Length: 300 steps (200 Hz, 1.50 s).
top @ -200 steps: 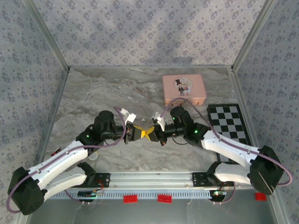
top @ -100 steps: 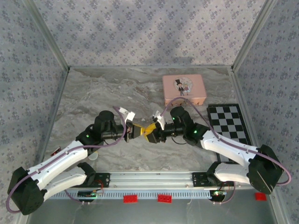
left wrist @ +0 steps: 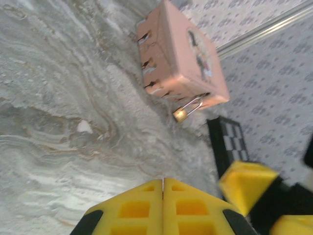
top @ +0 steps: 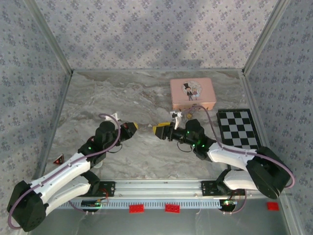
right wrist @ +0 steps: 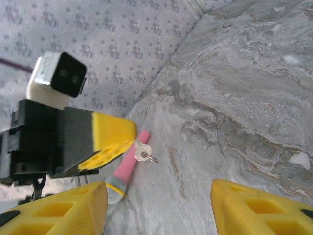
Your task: Unlock the padlock with the key
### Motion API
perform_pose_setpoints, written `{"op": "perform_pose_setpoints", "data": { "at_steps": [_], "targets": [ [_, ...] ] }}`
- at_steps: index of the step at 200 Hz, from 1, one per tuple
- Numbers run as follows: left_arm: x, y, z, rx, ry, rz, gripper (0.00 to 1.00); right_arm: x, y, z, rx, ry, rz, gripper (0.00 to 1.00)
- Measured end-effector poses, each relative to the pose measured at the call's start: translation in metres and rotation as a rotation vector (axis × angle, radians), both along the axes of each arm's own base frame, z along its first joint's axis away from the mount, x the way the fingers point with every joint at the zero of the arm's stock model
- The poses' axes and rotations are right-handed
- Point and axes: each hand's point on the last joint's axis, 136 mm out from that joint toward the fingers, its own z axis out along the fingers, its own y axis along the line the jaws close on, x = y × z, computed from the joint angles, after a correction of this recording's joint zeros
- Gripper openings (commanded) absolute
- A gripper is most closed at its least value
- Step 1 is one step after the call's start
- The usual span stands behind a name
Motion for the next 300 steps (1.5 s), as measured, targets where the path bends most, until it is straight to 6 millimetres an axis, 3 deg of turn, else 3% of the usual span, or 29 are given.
{"op": "perform_pose_setpoints", "data": {
  "at_steps": [29, 45, 109, 196, 300],
  "targets": [
    [0.003, -0.005, 0.023, -0.095, -0.041, 0.004, 0.0, -0.002, 0.01, 0.015, 0.087, 0.012, -0.026, 0.68],
    [0.003, -0.01, 0.026, -0.125, -0.04, -0.013, 0.0, 0.001, 0.015, 0.023, 0.134, 0.008, -0.025, 0.67],
    [-0.001, -0.03, 0.042, -0.228, -0.05, -0.076, 0.0, 0.014, 0.025, 0.019, 0.204, 0.07, -0.022, 0.65],
    [-0.004, -0.031, 0.047, -0.248, -0.061, -0.087, 0.0, 0.016, 0.042, 0.02, 0.362, 0.173, 0.039, 0.5],
    [-0.001, -0.023, 0.045, -0.234, -0.055, -0.049, 0.0, 0.013, 0.043, 0.028, 0.398, 0.17, 0.06, 0.26]
  ]
}}
